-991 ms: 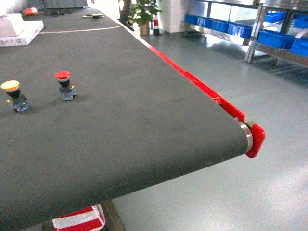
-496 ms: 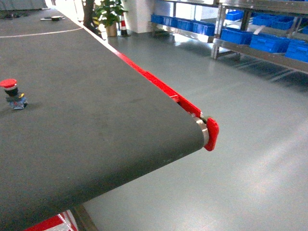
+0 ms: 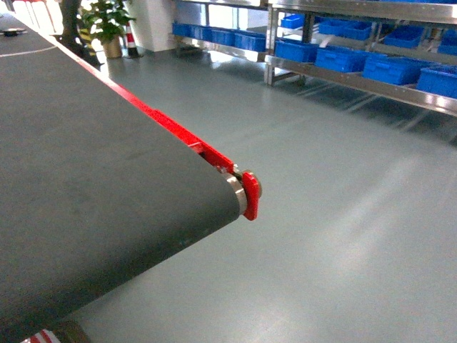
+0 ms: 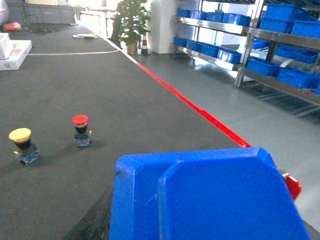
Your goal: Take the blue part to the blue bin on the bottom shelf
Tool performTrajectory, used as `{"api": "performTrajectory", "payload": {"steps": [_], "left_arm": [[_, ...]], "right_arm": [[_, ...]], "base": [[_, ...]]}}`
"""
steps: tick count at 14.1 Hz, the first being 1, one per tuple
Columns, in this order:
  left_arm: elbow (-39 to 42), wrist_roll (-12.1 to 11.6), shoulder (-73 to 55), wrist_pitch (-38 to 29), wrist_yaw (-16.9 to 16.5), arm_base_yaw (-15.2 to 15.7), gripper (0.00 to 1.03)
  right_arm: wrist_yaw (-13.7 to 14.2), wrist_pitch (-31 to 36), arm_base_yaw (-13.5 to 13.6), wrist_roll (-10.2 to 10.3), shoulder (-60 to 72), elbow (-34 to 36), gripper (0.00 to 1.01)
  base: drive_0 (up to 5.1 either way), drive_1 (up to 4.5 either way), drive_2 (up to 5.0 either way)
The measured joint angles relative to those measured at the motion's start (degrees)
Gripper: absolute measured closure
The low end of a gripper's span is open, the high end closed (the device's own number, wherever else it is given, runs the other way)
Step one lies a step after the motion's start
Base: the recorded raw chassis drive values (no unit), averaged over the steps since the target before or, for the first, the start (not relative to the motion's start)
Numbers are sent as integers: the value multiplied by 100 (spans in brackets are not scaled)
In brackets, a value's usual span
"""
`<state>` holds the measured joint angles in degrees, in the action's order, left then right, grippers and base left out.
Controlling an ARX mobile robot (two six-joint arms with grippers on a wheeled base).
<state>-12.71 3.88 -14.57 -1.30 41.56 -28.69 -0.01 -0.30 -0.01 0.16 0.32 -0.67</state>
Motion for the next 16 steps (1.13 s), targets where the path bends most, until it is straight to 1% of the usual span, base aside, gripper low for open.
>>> {"api": "performTrajectory", "payload": {"steps": [16], "left_arm": [[0, -2, 0, 0, 0, 0, 59]], "right_arm": [[0, 0, 0, 0, 0, 0, 3]], "base": [[-158, -158, -158]]}}
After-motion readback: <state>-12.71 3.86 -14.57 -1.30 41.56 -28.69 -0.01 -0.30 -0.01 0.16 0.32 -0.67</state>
